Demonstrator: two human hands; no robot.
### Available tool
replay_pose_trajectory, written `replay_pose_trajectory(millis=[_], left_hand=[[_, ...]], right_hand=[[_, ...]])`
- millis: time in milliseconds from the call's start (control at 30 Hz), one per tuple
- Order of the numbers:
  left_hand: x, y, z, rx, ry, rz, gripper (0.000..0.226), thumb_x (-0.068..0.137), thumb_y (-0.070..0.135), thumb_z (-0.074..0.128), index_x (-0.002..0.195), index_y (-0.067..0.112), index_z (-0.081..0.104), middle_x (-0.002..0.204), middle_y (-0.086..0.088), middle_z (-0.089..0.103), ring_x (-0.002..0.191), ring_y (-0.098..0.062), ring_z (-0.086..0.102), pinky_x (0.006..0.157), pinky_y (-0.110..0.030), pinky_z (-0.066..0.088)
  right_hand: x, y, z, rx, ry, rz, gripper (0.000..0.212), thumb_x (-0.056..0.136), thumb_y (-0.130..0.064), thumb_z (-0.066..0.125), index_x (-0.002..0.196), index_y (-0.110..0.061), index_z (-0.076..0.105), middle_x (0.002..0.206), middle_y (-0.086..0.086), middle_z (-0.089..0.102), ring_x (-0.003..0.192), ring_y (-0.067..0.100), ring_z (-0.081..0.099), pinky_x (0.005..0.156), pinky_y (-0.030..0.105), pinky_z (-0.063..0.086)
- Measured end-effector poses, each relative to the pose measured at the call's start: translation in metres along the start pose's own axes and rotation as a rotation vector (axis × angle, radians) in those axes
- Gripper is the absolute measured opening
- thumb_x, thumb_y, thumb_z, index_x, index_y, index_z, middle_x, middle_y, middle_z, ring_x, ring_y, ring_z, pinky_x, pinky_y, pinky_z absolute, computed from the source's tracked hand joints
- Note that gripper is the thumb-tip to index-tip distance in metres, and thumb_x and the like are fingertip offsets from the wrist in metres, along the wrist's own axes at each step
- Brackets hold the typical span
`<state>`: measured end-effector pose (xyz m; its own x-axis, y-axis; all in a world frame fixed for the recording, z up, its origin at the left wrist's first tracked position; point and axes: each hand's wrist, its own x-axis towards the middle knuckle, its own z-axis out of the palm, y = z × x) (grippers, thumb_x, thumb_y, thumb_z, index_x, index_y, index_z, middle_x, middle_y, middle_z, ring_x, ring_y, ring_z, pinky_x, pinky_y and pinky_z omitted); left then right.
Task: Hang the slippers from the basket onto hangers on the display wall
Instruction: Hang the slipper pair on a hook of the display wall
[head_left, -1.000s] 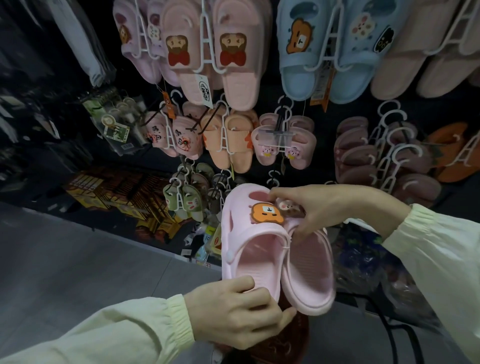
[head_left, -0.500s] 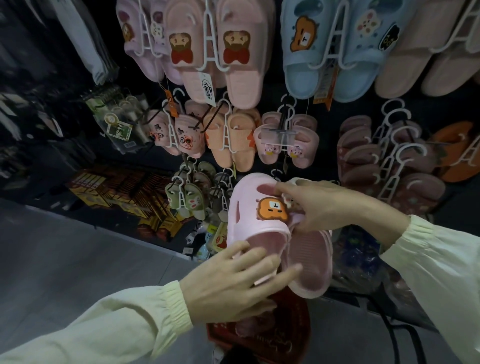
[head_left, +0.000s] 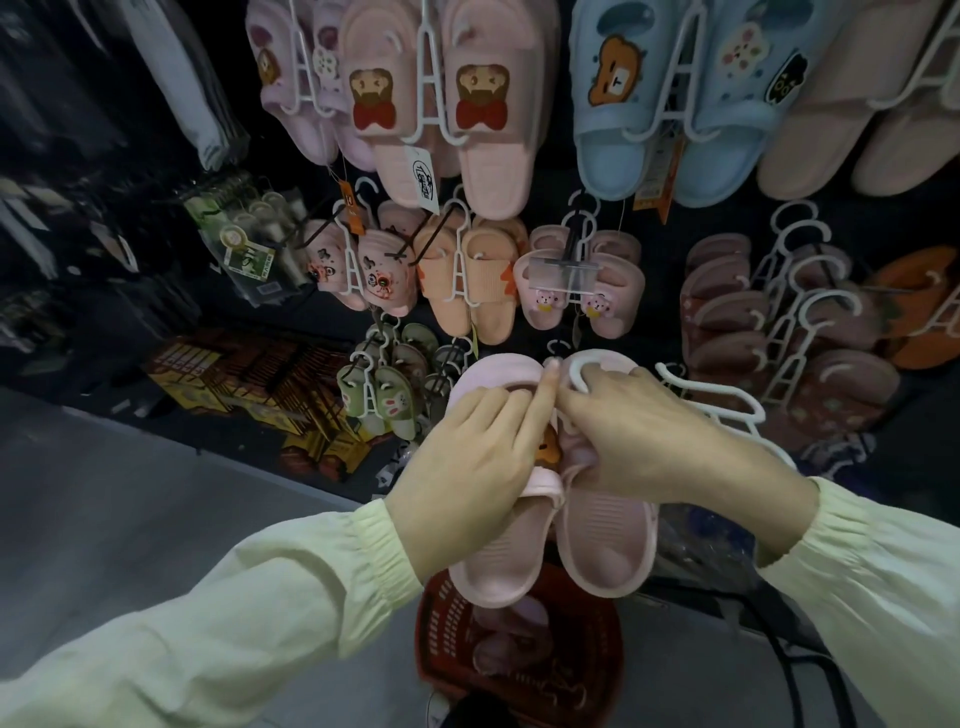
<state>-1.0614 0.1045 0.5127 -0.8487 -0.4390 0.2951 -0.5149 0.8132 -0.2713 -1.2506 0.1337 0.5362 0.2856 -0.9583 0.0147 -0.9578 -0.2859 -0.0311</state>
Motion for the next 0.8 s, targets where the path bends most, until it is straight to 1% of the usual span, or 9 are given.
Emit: replay_pose_trajectory(millis=[67,133,233,300,333,433,567,700,800], left_hand=[[0.000,0.004,0.001,0.032,0.003,0.012,0.108,0.091,0.060,0.056,0.154,-0.009,0.002,0.123,-0.015,0.054,0.106,-0.029,0.053,0.093,-0.043,0.045],[-0.001,0.006,0.001,0.036,0.019,0.018,0.108,0.091,0.057,0.059,0.153,-0.009,0.000,0.118,-0.014,0.055,0.102,-0.029,0.054,0.090,-0.043,0.046],[0.001,0.005,0.000,-0.017,0.043,0.017,0.114,0.087,0.064,0.062,0.154,-0.009,0.004,0.111,-0.011,0.056,0.098,-0.027,0.054,0.089,-0.042,0.047],[0.002,0.002,-0.002,-0.069,0.038,0.009,0.122,0.081,0.072,0.062,0.154,-0.008,0.005,0.113,-0.010,0.056,0.098,-0.025,0.054,0.091,-0.040,0.048],[0.002,0.001,-0.002,-0.096,0.030,0.000,0.123,0.080,0.073,0.061,0.155,-0.006,0.003,0.115,-0.010,0.056,0.100,-0.026,0.055,0.092,-0.041,0.048],[0.001,-0.004,-0.001,-0.171,-0.001,-0.028,0.120,0.083,0.073,0.057,0.156,-0.004,0.002,0.119,-0.008,0.056,0.104,-0.025,0.056,0.093,-0.040,0.048],[0.002,-0.007,0.002,-0.166,-0.010,-0.014,0.113,0.079,0.072,0.062,0.156,0.003,0.018,0.112,-0.004,0.056,0.094,-0.021,0.056,0.081,-0.035,0.050],[0.006,-0.008,0.010,-0.252,-0.036,0.009,0.100,0.079,0.061,0.062,0.154,0.004,0.028,0.102,-0.009,0.053,0.086,-0.023,0.051,0.074,-0.040,0.049],[0.009,-0.009,0.010,-0.281,-0.061,0.012,0.097,0.080,0.061,0.056,0.155,0.008,0.027,0.097,-0.008,0.049,0.085,-0.023,0.044,0.072,-0.038,0.043]], right_hand=[[-0.003,0.002,0.000,0.010,0.008,-0.008,0.042,0.086,-0.038,0.061,0.121,-0.027,0.041,0.095,-0.005,0.035,0.082,0.015,0.033,0.078,0.033,0.029],[-0.007,0.003,-0.002,0.041,0.013,0.002,0.038,0.086,-0.037,0.061,0.118,-0.027,0.042,0.095,-0.005,0.037,0.082,0.015,0.035,0.080,0.034,0.033],[-0.012,0.004,0.001,0.092,0.033,0.008,0.057,0.087,-0.039,0.064,0.129,-0.031,0.026,0.105,-0.003,0.045,0.090,0.018,0.045,0.089,0.038,0.039],[-0.015,0.004,0.005,0.133,0.062,0.022,0.076,0.085,-0.041,0.068,0.133,-0.034,0.011,0.107,-0.001,0.049,0.095,0.020,0.052,0.088,0.038,0.039],[-0.017,0.004,0.006,0.184,0.085,0.034,0.080,0.082,-0.042,0.070,0.134,-0.035,0.010,0.105,-0.003,0.051,0.096,0.020,0.054,0.086,0.038,0.039],[-0.020,0.006,0.009,0.327,0.139,0.050,0.082,0.076,-0.043,0.075,0.132,-0.037,0.015,0.109,-0.007,0.058,0.103,0.017,0.056,0.090,0.039,0.040],[-0.026,0.010,0.013,0.348,0.169,0.070,0.083,0.075,-0.039,0.076,0.132,-0.038,0.016,0.116,-0.007,0.058,0.112,0.015,0.053,0.095,0.036,0.037],[-0.031,0.007,0.007,0.370,0.178,0.050,0.076,0.076,-0.031,0.077,0.123,-0.043,0.017,0.111,-0.010,0.058,0.108,0.012,0.052,0.094,0.035,0.037],[-0.033,0.002,0.006,0.340,0.189,0.023,0.077,0.078,-0.032,0.078,0.123,-0.042,0.016,0.107,-0.012,0.055,0.104,0.011,0.050,0.094,0.032,0.033]])
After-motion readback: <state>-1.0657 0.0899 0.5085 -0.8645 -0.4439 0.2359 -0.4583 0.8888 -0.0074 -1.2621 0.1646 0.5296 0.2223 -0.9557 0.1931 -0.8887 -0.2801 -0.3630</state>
